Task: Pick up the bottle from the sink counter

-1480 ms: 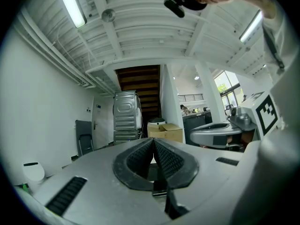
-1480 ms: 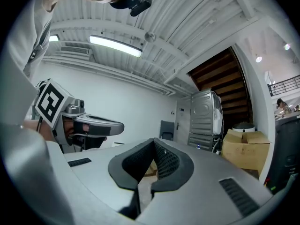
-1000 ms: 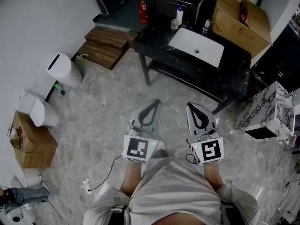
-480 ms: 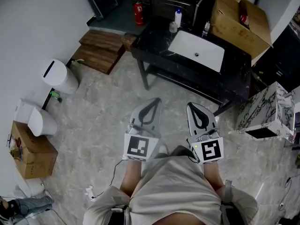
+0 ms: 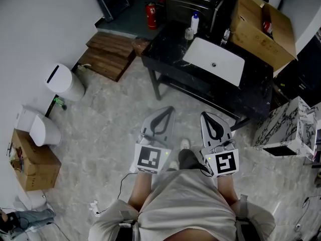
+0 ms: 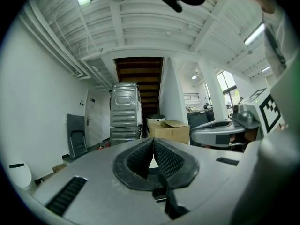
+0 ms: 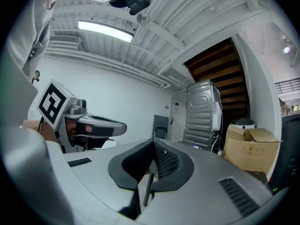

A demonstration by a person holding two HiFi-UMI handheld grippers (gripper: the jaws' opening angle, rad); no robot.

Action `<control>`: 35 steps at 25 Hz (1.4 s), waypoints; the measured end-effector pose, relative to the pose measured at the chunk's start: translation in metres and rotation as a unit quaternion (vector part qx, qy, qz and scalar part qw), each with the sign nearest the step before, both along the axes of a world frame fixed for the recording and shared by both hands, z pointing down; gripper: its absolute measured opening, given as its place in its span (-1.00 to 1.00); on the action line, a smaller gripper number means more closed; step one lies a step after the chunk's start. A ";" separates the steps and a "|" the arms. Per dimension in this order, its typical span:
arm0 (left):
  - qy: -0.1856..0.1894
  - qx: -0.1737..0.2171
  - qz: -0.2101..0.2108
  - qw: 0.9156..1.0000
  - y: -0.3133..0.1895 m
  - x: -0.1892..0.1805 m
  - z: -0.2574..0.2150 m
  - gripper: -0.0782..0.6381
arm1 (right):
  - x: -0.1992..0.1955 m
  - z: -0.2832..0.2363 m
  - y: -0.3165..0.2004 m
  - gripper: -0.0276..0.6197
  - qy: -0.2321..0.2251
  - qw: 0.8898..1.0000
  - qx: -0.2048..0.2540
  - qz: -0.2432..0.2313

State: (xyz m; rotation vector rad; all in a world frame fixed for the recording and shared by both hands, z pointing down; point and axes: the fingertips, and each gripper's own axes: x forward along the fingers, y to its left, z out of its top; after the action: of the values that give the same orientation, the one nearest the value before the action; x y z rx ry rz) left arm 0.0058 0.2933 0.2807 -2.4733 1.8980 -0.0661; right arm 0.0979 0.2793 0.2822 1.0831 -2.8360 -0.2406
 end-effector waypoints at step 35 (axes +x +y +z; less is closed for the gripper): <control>-0.013 -0.017 -0.067 0.998 -0.199 -0.019 -0.004 -0.77 | -0.025 0.001 -0.215 -0.93 -0.013 0.997 -0.012 -0.070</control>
State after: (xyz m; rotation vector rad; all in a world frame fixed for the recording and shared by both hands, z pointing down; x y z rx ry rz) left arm -0.0132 0.0945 0.2771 -2.3510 2.0665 -0.1328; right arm 0.0729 0.0646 0.2829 0.8897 -2.9330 -0.2029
